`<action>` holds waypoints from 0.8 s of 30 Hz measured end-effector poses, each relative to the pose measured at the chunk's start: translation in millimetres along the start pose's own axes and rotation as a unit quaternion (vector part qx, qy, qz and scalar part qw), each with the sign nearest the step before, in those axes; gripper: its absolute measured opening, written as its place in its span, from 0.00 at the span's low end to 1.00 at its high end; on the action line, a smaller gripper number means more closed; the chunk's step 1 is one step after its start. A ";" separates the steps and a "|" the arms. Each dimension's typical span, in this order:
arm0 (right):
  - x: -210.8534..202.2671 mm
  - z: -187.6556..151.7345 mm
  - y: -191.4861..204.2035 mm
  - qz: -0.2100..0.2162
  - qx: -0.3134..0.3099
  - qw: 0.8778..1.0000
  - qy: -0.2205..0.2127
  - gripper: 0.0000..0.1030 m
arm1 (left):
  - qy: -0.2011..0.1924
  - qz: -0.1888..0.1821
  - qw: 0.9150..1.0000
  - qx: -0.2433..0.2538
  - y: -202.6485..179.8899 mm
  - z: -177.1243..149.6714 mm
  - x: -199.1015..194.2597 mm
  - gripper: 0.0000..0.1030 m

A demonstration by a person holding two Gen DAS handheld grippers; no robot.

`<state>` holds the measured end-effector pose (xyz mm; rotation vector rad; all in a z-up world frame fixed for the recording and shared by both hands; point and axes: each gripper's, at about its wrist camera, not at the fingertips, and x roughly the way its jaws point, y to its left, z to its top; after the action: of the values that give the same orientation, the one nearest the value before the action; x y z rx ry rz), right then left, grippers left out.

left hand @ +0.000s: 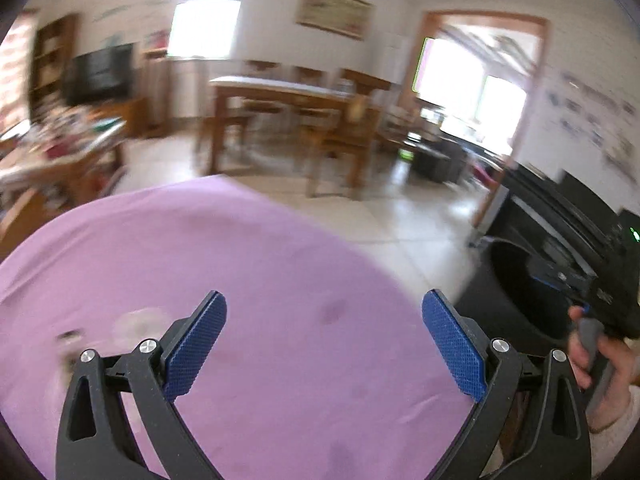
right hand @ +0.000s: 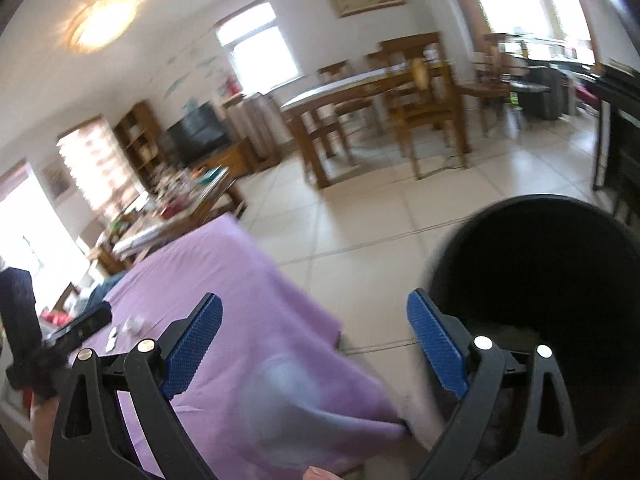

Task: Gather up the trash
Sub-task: 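Grasp the white cup with the right tool while the left tool grasps the coin battery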

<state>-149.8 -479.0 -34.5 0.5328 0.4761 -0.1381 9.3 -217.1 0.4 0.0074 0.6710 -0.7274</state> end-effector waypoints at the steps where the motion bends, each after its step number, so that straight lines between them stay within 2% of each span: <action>1: 8.4 -2.1 14.6 0.009 -0.010 1.000 0.009 0.90 | -0.002 0.024 1.000 -0.014 26.3 -3.3 -11.5 0.94; 5: 39.4 -10.5 66.2 0.043 -0.043 0.997 0.044 0.90 | 0.016 0.095 0.994 -0.046 94.5 -11.8 -34.5 0.93; 7: 53.9 -14.3 94.3 0.061 -0.064 0.994 0.062 0.90 | 0.045 0.120 0.990 -0.065 129.4 -18.8 -36.0 0.83; 8: 60.1 -13.5 106.3 0.069 -0.075 0.992 0.070 0.90 | 0.058 0.127 0.988 -0.071 141.1 -22.0 -34.4 0.81; 10: 71.6 -16.3 129.5 0.083 -0.094 0.989 0.082 0.90 | 0.084 0.139 0.984 -0.077 164.4 -28.4 -30.2 0.72; 11: 77.4 -18.2 141.8 0.090 -0.104 0.987 0.088 0.90 | 0.093 0.142 0.982 -0.078 172.5 -28.8 -27.1 0.71; 13: 89.5 -20.1 166.6 0.102 -0.121 0.982 0.101 0.90 | 0.107 0.122 0.983 -0.086 183.3 -27.2 -22.3 0.63; 16: 104.6 -23.8 192.1 0.115 -0.140 0.976 0.116 0.90 | 0.124 0.124 0.983 -0.056 191.4 -23.5 -12.1 0.59; 20: 121.8 -28.2 213.2 0.120 -0.160 0.970 0.137 0.90 | 0.123 0.145 0.982 -0.024 189.9 -18.2 -4.5 0.49; 22: 132.9 -28.8 224.3 0.117 -0.172 0.967 0.149 0.89 | 0.123 0.153 0.980 -0.020 190.9 -15.2 -2.3 0.34; 24: 143.2 -32.7 239.1 0.115 -0.187 0.962 0.159 0.87 | 0.119 0.157 0.980 -0.033 198.6 -11.6 -3.5 0.23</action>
<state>22.7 -258.3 -17.7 0.2339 0.7306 0.2629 123.3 -62.1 -50.2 0.1387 0.8979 -0.4017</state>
